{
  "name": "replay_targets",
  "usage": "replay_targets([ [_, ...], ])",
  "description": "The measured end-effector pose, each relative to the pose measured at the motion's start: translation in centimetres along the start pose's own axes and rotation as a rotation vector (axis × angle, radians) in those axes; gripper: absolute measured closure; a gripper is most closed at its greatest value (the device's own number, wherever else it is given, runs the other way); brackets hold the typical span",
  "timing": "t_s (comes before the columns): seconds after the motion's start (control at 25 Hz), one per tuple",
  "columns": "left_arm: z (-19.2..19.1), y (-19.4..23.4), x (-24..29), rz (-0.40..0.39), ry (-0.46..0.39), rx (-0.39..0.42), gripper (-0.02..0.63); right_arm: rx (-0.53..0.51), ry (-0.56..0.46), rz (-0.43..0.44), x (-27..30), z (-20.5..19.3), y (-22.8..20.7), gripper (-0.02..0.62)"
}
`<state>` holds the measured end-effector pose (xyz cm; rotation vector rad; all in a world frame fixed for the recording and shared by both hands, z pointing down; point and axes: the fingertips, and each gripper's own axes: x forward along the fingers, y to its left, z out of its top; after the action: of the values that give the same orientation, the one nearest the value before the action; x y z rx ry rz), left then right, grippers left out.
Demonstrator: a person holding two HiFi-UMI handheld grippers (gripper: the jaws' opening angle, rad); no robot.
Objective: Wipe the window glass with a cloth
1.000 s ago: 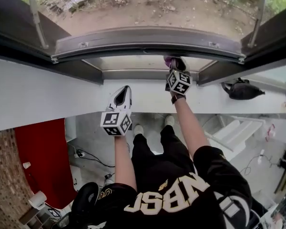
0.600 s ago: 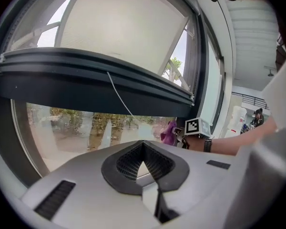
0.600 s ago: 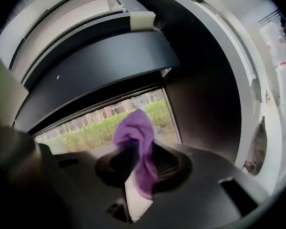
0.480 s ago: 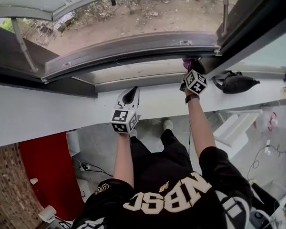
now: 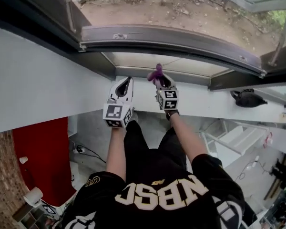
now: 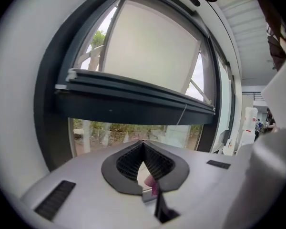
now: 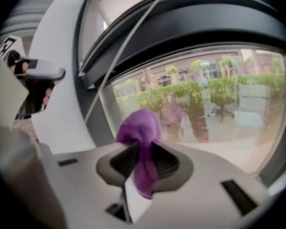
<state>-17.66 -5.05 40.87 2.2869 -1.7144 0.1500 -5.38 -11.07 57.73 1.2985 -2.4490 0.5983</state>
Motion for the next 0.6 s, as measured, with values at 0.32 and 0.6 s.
replay_targets([
  [0.32,0.0,12.5,-8.1,0.122,-0.047,-0.075,0.583,-0.041,-0.059,0.22,12.0,4.3,20.3,0.506],
  [0.6,-0.5,13.9,-9.6,0.126,-0.056,-0.073,0.583,0.019,-0.064,0.201,20.0,7.4,23.4,0.506],
])
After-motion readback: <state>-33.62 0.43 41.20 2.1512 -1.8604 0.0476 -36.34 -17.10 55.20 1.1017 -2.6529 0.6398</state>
